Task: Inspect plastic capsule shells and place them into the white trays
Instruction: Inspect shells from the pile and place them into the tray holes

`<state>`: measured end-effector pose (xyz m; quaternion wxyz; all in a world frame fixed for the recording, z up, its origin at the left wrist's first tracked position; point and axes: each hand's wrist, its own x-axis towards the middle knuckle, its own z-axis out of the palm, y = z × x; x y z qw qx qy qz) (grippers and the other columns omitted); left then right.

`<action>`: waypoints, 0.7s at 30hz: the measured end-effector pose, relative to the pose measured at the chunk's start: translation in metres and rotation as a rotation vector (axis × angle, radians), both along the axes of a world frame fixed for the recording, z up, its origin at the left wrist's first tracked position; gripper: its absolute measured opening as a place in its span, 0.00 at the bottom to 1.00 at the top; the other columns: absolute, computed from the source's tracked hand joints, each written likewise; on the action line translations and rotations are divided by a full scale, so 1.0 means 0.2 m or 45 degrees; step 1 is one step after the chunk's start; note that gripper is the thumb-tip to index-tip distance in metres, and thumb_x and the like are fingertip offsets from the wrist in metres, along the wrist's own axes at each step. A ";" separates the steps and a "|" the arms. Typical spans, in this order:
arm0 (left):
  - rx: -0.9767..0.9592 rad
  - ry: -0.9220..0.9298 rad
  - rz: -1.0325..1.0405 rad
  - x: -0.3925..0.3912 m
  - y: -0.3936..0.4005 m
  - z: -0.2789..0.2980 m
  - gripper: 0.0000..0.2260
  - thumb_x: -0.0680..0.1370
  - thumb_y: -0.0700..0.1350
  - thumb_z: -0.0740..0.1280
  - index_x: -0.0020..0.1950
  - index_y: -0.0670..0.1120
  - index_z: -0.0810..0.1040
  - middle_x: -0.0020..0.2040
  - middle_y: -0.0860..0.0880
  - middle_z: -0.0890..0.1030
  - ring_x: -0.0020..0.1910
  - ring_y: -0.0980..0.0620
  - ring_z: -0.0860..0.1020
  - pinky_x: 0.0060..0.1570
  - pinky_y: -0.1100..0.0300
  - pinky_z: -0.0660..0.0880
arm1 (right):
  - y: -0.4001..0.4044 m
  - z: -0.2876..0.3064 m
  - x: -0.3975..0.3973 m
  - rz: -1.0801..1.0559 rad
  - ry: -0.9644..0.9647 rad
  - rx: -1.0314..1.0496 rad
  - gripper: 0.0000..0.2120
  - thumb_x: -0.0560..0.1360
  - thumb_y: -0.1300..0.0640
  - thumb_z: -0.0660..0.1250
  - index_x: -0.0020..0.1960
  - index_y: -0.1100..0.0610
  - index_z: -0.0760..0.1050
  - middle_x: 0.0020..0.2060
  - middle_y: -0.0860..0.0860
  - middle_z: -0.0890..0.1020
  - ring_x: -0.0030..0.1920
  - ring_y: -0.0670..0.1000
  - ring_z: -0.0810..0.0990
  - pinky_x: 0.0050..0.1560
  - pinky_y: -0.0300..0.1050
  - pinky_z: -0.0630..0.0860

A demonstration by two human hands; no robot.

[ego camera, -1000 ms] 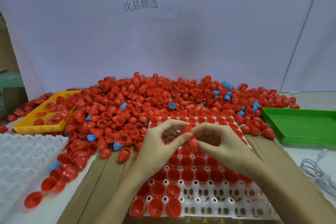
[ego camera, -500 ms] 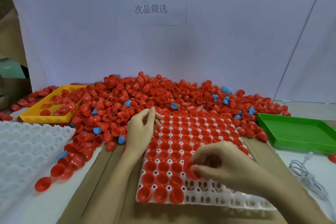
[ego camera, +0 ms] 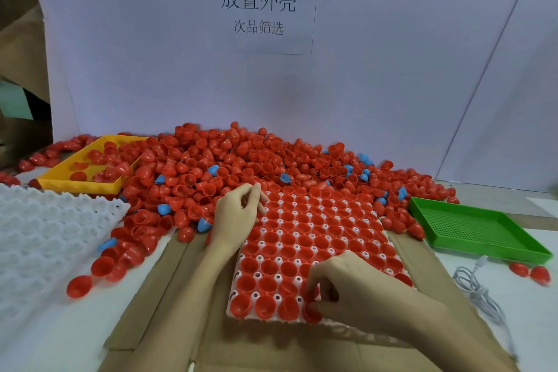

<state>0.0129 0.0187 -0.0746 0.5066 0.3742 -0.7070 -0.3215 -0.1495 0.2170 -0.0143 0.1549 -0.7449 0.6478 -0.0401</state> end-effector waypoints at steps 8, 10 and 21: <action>0.004 -0.005 0.004 0.01 0.00 0.02 0.17 0.87 0.50 0.62 0.42 0.51 0.83 0.34 0.55 0.84 0.31 0.50 0.82 0.38 0.55 0.82 | -0.03 0.01 0.03 0.057 -0.207 -0.178 0.07 0.81 0.48 0.71 0.58 0.43 0.82 0.51 0.37 0.78 0.53 0.38 0.77 0.52 0.29 0.75; 0.002 -0.008 -0.002 0.01 0.00 0.02 0.17 0.87 0.50 0.62 0.42 0.50 0.83 0.34 0.55 0.84 0.30 0.51 0.82 0.37 0.56 0.81 | -0.05 -0.05 0.06 0.080 -0.237 -0.166 0.08 0.79 0.45 0.72 0.58 0.42 0.81 0.52 0.35 0.77 0.55 0.37 0.76 0.54 0.27 0.74; -0.004 0.009 0.011 0.02 0.02 0.05 0.16 0.87 0.48 0.63 0.43 0.47 0.84 0.32 0.53 0.83 0.31 0.52 0.81 0.40 0.49 0.82 | -0.10 -0.10 0.04 0.148 -0.253 -0.139 0.12 0.79 0.48 0.74 0.61 0.41 0.80 0.54 0.33 0.76 0.57 0.35 0.74 0.57 0.27 0.73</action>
